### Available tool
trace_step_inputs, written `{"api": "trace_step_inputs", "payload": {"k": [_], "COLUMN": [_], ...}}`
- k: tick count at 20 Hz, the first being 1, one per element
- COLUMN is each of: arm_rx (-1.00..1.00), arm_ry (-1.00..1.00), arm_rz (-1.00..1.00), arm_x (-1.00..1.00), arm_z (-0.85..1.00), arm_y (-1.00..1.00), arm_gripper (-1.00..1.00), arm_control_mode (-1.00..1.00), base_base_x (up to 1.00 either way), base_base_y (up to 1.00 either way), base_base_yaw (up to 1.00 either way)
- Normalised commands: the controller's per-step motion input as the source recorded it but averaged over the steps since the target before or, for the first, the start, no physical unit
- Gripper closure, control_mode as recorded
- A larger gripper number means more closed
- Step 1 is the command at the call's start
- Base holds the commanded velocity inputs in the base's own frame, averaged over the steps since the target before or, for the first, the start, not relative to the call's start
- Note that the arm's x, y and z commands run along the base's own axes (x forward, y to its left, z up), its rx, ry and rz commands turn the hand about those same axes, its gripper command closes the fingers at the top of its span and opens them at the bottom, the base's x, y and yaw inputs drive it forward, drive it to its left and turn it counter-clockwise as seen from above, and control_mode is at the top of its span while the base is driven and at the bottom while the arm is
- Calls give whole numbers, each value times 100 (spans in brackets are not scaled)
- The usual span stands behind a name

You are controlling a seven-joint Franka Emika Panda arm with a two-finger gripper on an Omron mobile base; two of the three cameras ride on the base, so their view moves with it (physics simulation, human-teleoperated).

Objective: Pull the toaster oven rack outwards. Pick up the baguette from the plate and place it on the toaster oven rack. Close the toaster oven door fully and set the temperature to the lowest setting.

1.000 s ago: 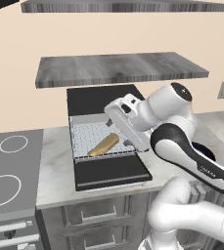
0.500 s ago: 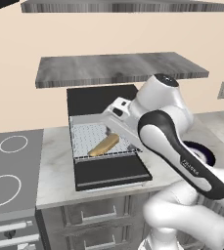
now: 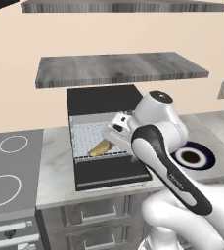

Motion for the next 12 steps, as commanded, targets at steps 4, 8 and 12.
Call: {"api": "trace_step_inputs", "payload": {"k": [4,8,12], "arm_rx": [0,-6,-14], "arm_ry": [0,0,2], "arm_rz": [7,19,19], "arm_x": [3,28,34], "arm_z": [-39,-30,-29], "arm_y": [-7,1,4], "arm_gripper": [-100,-100,-100], "arm_control_mode": [-100,-100,-100], "base_base_x": [0,0,0], "base_base_y": [0,0,0], "base_base_yaw": [0,0,0]}}
